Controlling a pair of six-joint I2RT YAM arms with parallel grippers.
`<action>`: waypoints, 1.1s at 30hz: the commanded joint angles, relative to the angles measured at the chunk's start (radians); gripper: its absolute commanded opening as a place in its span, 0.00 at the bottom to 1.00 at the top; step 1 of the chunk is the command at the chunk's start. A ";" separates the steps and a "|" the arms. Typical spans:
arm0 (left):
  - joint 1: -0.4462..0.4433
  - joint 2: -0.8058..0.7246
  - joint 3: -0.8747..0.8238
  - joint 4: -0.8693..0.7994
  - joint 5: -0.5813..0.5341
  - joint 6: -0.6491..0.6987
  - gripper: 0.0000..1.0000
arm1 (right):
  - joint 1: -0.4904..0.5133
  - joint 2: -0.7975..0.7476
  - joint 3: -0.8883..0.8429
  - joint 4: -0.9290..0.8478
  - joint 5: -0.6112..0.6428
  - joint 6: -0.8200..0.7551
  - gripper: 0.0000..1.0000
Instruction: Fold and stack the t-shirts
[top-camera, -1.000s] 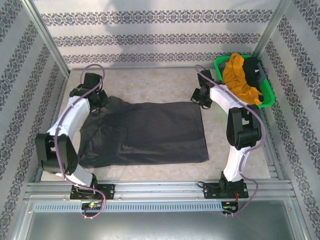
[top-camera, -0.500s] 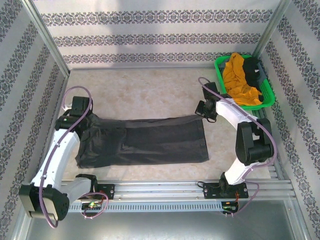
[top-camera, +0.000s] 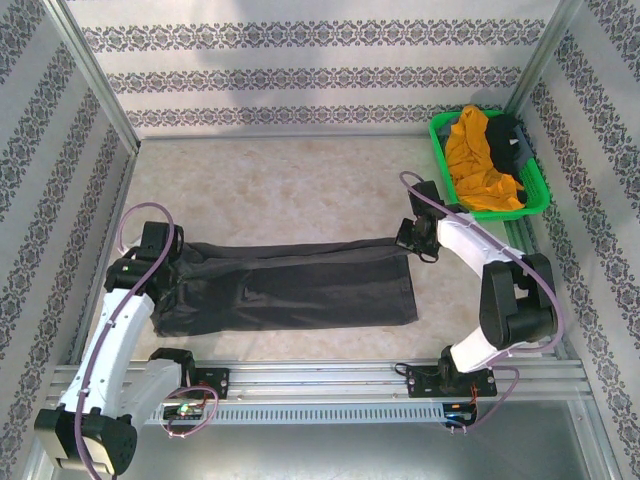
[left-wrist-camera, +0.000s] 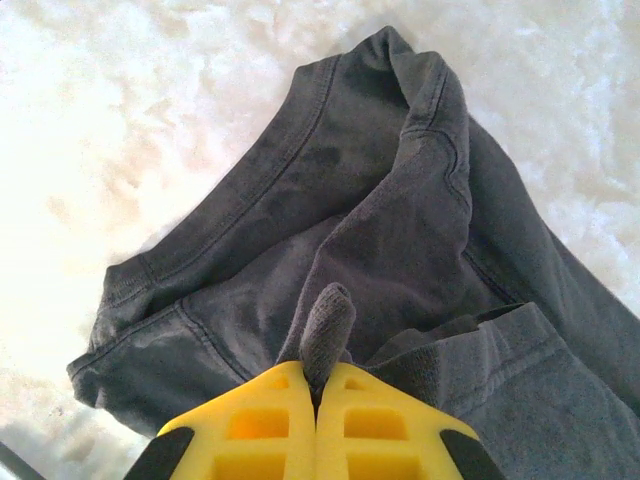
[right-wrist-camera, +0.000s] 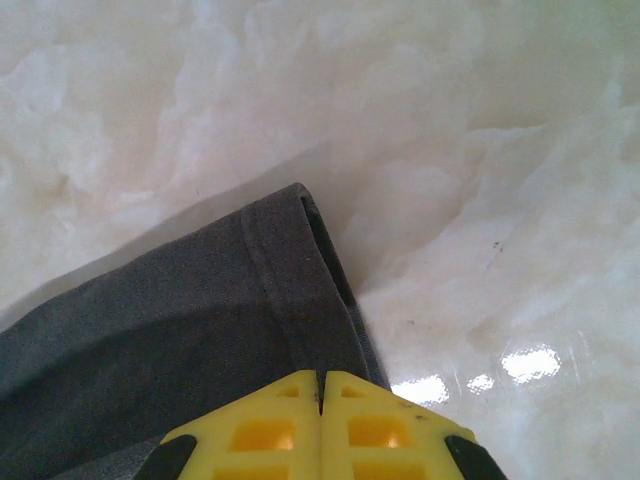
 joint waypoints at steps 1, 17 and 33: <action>-0.005 -0.026 -0.014 -0.094 -0.018 -0.037 0.00 | 0.006 -0.030 -0.028 -0.029 0.040 -0.008 0.00; -0.021 -0.051 -0.105 -0.175 0.028 -0.135 0.00 | 0.004 -0.019 -0.092 -0.069 0.016 0.015 0.02; -0.030 -0.039 -0.172 -0.137 0.128 -0.228 0.00 | 0.069 -0.075 -0.036 -0.086 0.002 0.088 0.23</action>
